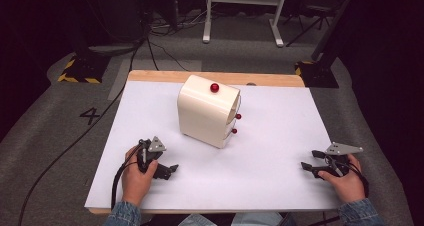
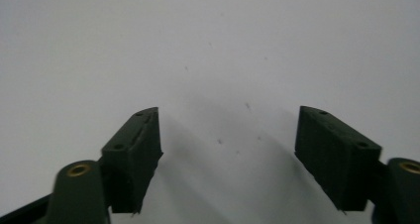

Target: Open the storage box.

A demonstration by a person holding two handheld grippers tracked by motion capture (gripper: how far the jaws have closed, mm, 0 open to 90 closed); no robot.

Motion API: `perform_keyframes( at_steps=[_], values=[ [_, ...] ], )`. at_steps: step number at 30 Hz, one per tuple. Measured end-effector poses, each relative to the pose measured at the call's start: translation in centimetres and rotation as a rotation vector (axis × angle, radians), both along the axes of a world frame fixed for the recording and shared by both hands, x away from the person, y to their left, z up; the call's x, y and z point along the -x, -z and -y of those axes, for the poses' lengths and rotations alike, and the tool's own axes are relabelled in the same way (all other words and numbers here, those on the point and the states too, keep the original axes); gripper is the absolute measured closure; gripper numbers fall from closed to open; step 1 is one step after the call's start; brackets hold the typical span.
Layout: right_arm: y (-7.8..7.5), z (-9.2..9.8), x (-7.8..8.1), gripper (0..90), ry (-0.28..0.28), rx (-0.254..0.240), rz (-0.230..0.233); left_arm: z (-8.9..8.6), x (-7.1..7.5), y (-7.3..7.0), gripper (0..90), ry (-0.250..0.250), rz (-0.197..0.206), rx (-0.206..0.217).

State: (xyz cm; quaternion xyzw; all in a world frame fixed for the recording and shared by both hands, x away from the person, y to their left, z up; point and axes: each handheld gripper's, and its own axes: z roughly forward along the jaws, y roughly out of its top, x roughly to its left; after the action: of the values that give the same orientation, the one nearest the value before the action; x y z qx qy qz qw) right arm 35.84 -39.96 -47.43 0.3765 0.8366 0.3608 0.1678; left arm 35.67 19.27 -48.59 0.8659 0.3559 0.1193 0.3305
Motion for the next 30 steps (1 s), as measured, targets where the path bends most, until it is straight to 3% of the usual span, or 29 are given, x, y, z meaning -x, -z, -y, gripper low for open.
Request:
perform_keyframes(
  at_steps=[3, 8, 14, 15, 17, 19, 30],
  values=[
    [-0.5, 0.0, 0.3, 26.3, 0.005, -0.027, 0.008, 0.0, 0.0, 0.0, 0.0, 0.001, 0.000, -0.001],
    [-3.3, 0.1, 1.2, 29.3, -0.001, -0.140, 0.064, 0.0, 0.0, 0.0, 0.0, 0.001, -0.002, -0.002],
    [-5.5, -0.4, 1.5, 29.5, -0.008, -0.147, 0.106, 0.0, 0.0, 0.0, 0.0, 0.001, -0.001, -0.001],
    [-6.6, -0.8, 1.6, 30.8, -0.023, -0.174, 0.124, 0.0, 0.0, 0.0, 0.0, 0.001, -0.001, -0.001],
    [-7.4, -1.3, 1.5, 31.2, -0.037, -0.183, 0.131, 0.0, 0.0, 0.0, 0.0, 0.000, 0.000, 0.000],
    [-8.3, -2.0, 1.2, 31.2, -0.051, -0.168, 0.141, 0.0, 0.0, 0.0, 0.0, 0.001, 0.000, 0.000],
    [-10.5, -5.2, -0.8, 30.8, -0.094, -0.169, 0.162, 0.0, 0.0, 0.0, 0.0, 0.000, 0.002, 0.001]
  ],
)
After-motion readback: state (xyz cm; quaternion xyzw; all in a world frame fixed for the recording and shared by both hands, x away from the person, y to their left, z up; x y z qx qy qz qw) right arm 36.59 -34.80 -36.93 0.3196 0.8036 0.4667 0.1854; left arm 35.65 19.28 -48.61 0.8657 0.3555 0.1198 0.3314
